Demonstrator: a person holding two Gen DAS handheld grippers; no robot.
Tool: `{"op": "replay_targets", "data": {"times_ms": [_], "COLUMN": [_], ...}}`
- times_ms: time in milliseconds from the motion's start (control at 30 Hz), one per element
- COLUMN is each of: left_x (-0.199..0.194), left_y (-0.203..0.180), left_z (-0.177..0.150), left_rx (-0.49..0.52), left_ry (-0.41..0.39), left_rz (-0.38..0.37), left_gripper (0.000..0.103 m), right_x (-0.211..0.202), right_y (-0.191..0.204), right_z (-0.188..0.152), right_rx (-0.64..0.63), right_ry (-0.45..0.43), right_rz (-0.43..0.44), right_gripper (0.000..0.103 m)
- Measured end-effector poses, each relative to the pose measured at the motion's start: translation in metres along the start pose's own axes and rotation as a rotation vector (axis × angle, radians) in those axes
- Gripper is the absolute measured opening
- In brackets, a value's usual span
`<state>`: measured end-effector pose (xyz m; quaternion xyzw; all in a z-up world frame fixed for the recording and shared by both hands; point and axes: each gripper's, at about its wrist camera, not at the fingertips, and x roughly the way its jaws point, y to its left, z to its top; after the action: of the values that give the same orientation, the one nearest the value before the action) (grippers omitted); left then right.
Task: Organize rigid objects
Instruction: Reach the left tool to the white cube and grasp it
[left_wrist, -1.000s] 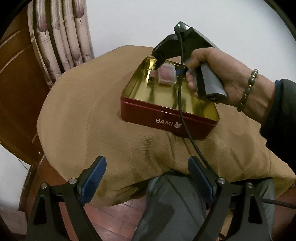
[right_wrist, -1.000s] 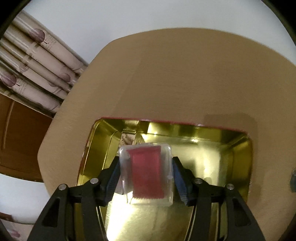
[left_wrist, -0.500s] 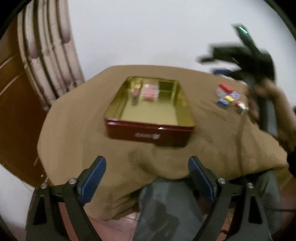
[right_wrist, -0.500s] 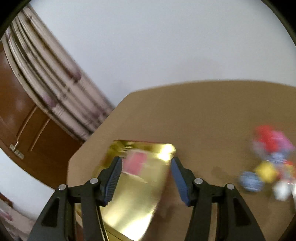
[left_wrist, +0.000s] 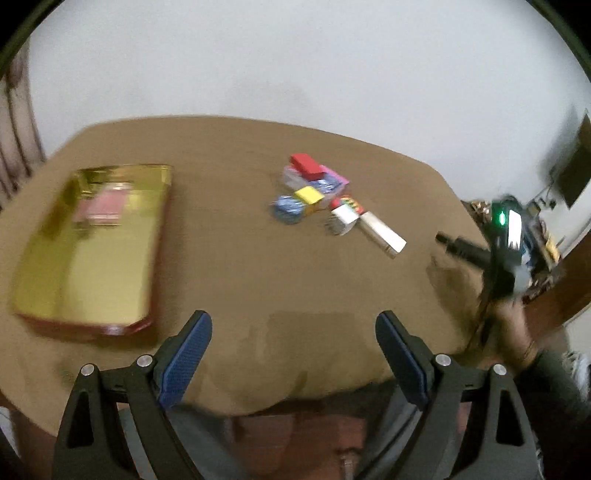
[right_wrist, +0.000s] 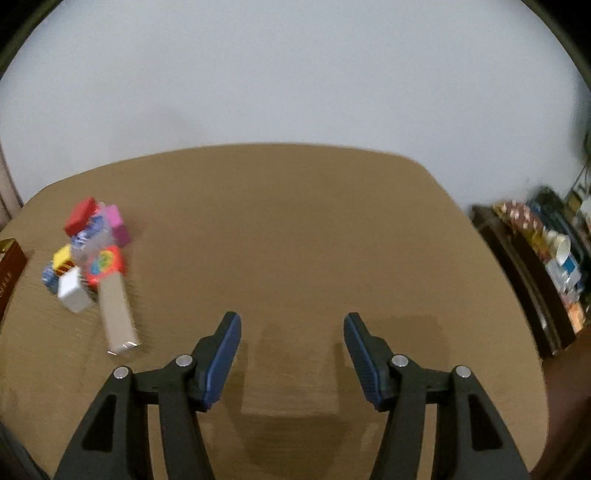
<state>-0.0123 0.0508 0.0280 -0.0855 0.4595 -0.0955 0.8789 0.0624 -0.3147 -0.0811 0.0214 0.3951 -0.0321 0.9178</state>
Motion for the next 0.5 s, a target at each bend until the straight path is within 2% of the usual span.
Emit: {"op": "replay_targets", "data": {"times_ms": [167, 300, 367, 400, 433, 500], "left_x": [0.053, 0.099, 0.120, 0.127, 0.134, 0.150], "left_y": [-0.032, -0.049, -0.047, -0.044, -0.041, -0.034], "left_z": [0.042, 0.069, 0.077, 0.079, 0.082, 0.087], "left_rx": [-0.051, -0.112, -0.190, -0.224, -0.257, -0.336], "left_ry": [0.061, 0.077, 0.107, 0.120, 0.140, 0.186], "left_rz": [-0.032, 0.044, 0.065, 0.056, 0.054, 0.035], "left_gripper": [0.088, 0.088, 0.086, 0.084, 0.075, 0.065], "right_x": [0.005, 0.014, 0.011, 0.011, 0.011, 0.012], "right_y": [-0.002, 0.016, 0.009, 0.005, 0.004, -0.004], "right_z": [-0.004, -0.002, -0.005, -0.005, -0.006, -0.005], "right_rx": [-0.018, -0.023, -0.001, 0.016, 0.027, 0.053], "right_ry": [-0.029, -0.038, -0.056, -0.062, -0.063, -0.063], "right_rz": [0.039, 0.077, 0.113, 0.133, 0.146, 0.176], "right_gripper": [0.059, 0.059, 0.059, 0.060, 0.060, 0.060]}}
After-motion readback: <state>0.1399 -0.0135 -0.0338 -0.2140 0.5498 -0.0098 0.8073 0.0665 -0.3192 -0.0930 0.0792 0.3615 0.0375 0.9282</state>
